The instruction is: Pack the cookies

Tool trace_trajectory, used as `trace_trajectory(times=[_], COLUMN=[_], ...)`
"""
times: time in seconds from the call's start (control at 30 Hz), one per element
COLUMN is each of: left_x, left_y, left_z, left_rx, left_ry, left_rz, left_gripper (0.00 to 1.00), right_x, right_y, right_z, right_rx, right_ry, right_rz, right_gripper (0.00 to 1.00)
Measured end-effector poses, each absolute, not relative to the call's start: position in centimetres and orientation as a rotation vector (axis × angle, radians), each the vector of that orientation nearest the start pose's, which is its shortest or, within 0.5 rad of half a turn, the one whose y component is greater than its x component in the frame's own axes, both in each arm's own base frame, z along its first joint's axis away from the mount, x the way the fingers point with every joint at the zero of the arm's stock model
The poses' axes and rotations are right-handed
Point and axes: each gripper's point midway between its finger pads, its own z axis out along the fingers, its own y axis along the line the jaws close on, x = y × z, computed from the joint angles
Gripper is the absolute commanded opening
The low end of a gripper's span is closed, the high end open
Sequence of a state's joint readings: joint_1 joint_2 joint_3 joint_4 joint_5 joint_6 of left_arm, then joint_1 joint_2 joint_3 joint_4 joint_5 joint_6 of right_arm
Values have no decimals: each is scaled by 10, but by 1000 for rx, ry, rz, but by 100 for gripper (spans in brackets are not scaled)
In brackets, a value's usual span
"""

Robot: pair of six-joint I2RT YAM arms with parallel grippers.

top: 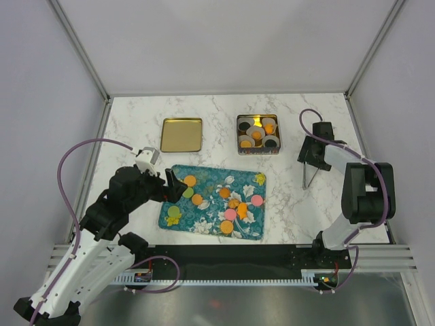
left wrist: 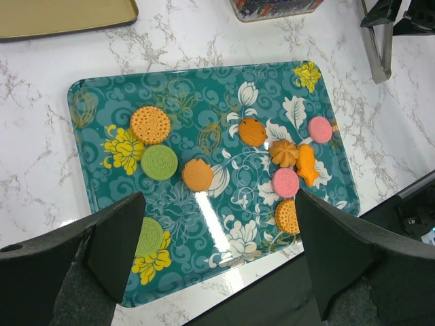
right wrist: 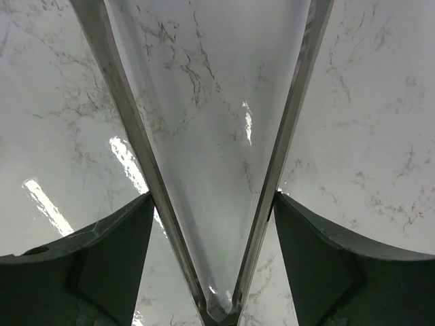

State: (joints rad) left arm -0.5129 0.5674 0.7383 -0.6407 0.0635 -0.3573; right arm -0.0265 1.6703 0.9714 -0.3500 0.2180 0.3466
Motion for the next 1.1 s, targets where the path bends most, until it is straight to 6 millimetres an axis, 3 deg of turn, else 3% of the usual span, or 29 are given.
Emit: trace_trajectory(times=[0.27,0.43,0.57,0.7,0.87,0.97,1.1], left_x=[193,203,228,275,362,412,467], left_y=[-136,-139,-141,-138,-111,-74,-37], left_z=[206,205,209,216,222,211,176], left_rx=[197,166,103,14,-174,-311,-412], left_ry=[2101,2141,2172,2199,2199,2201,2246], left_rz=[-587,-568,-505,-344,-160,-70,-7], left_gripper=[100,100,100,100,95,91,88], right_x=[352,352,352,353,351,348,341], right_y=[-32,-32,-26,-5,41,63,93], right_z=[40,88,133,154,155,156,160], right_rx=[562,555,526,454,311,249,167], right_ry=[2501,2379,2257,2219,2261,2272,2282], right_rz=[-142,-110,-52,30,161,223,330], right_gripper=[85,87,88,87,84,83,82])
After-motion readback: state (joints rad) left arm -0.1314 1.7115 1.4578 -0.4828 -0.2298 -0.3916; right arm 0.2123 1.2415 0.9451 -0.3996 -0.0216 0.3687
